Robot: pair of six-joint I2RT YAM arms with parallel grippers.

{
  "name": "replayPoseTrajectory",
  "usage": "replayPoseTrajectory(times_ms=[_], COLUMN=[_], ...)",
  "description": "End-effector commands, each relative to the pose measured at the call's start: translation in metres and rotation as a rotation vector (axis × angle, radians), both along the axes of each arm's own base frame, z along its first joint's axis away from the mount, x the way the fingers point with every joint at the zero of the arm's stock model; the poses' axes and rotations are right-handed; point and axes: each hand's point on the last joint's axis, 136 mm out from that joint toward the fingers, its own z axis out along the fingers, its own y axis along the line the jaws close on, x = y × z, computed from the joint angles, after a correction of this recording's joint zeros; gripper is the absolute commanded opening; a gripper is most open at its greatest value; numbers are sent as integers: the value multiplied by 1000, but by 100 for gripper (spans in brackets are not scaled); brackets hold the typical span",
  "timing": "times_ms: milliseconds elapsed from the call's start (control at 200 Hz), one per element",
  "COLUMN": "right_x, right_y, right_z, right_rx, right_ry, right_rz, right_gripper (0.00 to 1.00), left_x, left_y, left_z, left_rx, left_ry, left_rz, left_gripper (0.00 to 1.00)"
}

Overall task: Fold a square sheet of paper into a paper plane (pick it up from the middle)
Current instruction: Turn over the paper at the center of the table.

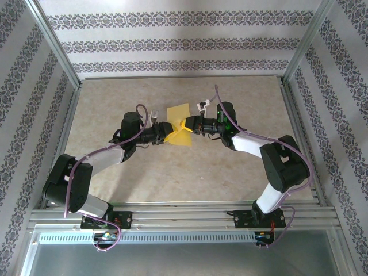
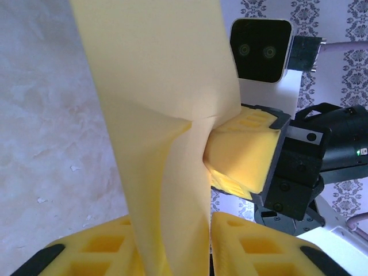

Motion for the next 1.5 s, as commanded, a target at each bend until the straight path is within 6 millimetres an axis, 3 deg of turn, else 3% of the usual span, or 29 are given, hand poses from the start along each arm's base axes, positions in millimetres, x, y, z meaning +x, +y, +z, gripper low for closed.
replayPoseTrajectory(times_ms=[0, 260, 440, 535, 700, 884, 1094, 1194, 1314, 1494], right_x=[-1, 1, 11, 22, 32, 30, 25, 22, 18, 12], right_y=[-3, -6, -29, -54, -96, -129, -150, -158, -165, -168], right_z=[-2, -10, -17, -31, -47, -58, -62, -64, -67, -72], right_rx=[10, -2, -45, -95, -205, -391, -485, -517, -540, -545], right_ry=[-17, -11, -7, 27, 53, 48, 44, 42, 46, 60], right_rz=[12, 0, -86, -192, -354, -484, -568, -604, -630, -638], right_gripper=[0, 3, 35, 47, 63, 75, 78, 81, 82, 82], left_x=[2, 4, 3, -3, -13, -15, -6, -2, 2, 1], left_y=[3, 5, 15, 29, 77, 128, 159, 158, 143, 84], left_z=[7, 0, -12, -32, -55, -49, -43, -52, -71, -121], left_rx=[-18, -3, 98, 291, 726, 1175, 1643, 1795, 1874, 1614], left_ry=[-43, -22, -19, 14, 48, 51, 53, 65, 78, 153], left_rz=[-2, 6, 13, 10, 8, -5, -48, -89, -137, -158], left_gripper=[27, 9, 8, 8, 8, 9, 9, 9, 9, 10])
